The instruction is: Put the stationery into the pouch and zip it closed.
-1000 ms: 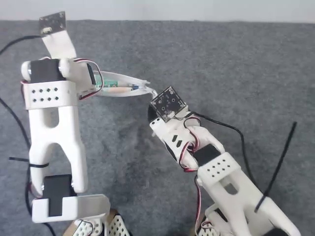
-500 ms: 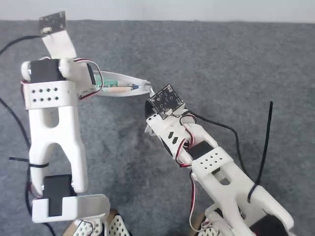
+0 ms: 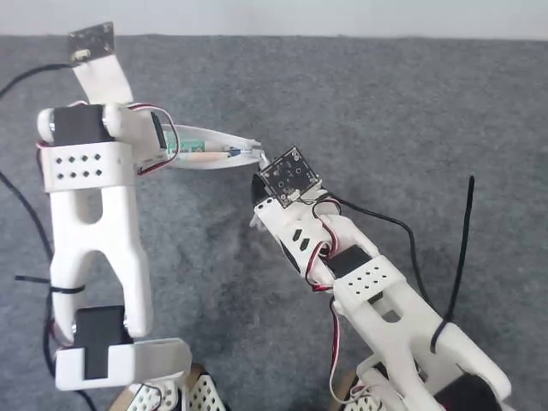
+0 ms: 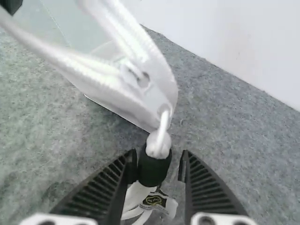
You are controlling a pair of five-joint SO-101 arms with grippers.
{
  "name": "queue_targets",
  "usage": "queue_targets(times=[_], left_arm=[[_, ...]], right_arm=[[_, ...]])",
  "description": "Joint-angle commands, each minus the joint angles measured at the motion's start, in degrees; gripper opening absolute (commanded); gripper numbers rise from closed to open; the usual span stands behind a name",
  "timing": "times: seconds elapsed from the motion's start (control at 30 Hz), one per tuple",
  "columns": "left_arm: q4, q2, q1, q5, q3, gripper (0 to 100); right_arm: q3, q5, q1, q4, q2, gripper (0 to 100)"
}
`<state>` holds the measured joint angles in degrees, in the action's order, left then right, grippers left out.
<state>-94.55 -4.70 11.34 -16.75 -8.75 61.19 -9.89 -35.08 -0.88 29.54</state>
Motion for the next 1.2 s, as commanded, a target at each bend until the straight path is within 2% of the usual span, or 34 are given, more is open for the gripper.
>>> queue_targets(times=[0.0,0.6,0.8,0.97,1.17], left_arm=[[1.8,-2.6,-0.2,0.4,-0.5,1],[1.8,-2.6,-0.1,0.4,-0.5,1],[1.8,-2.6,-0.1,0.4,-0.5,1],[1.8,-2.6,-0.1,0.4,-0.5,1],[1.8,-2.6,-0.1,0.5,-0.7,1]], right_arm=[[-3.4,0.6,0.5,2.9,0.7,14.1],[-2.0,0.2,0.4,3.3,1.0,13.9],[-2.3,0.1,0.4,3.4,1.0,2.8],[-1.8,0.0,0.6,2.7,3.6,1.6],[-1.1,-0.1,-0.1,-8.8,14.7,0.6]])
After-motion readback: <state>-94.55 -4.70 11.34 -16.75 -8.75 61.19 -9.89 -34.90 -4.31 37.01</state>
